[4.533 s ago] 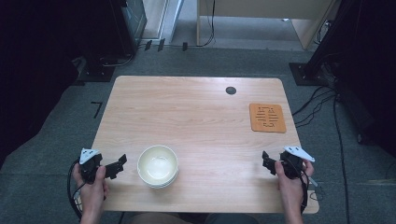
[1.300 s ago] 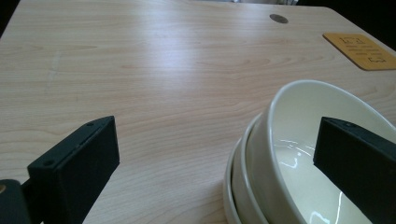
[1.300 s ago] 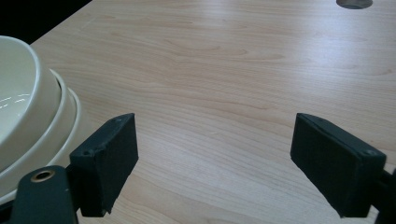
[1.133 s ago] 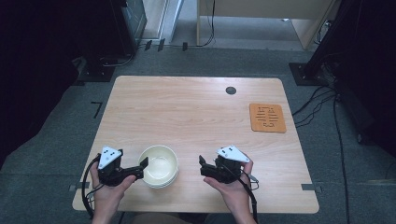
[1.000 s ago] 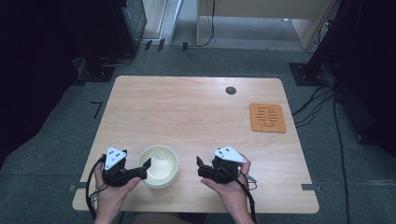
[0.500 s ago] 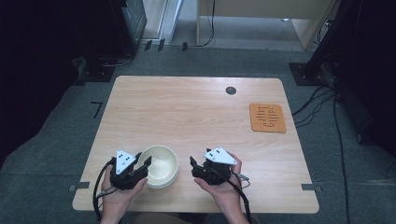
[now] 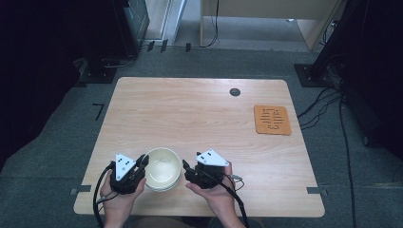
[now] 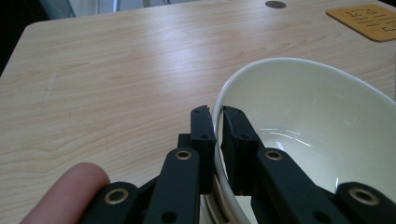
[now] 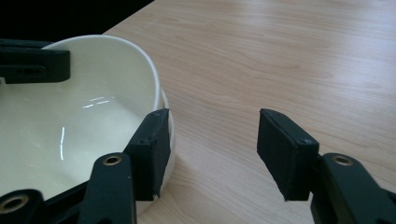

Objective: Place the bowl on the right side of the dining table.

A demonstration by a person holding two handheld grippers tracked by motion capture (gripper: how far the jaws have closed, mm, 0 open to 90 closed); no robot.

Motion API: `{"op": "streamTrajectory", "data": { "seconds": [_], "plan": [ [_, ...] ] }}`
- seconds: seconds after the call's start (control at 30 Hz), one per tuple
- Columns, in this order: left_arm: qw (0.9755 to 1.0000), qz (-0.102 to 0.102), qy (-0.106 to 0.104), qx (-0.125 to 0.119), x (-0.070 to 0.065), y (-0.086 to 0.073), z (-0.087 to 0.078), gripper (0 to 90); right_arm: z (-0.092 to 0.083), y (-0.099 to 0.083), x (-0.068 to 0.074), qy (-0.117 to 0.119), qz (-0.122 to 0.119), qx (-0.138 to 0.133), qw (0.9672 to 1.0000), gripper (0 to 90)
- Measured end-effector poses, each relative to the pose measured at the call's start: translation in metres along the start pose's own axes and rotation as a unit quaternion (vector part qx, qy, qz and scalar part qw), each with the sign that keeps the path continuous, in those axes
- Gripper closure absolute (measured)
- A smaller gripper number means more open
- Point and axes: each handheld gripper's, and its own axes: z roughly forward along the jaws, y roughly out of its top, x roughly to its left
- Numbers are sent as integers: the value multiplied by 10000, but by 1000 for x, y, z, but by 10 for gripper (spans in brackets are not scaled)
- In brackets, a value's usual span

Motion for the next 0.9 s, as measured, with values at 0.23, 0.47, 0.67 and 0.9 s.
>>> {"op": "streamTrajectory", "data": {
  "seconds": [0.23, 0.47, 0.67, 0.9],
  "plan": [
    [9998, 125, 48, -137, -2, 0, -2, 840, 4, 3, 4, 161, 173, -45, 9997, 540],
    [9995, 202, -11, -243, -1, 1, -3, 834, 3, 6, 0, 707, 406, -118, 9966, 567],
    [9996, 267, -22, 52, -3, 1, 0, 758, 6, 5, 4, 810, 363, -25, 9960, 560],
    [9992, 352, 169, -91, -5, -2, 1, 828, 10, 4, 8, 818, 287, 98, 9962, 507]
  ]
}}
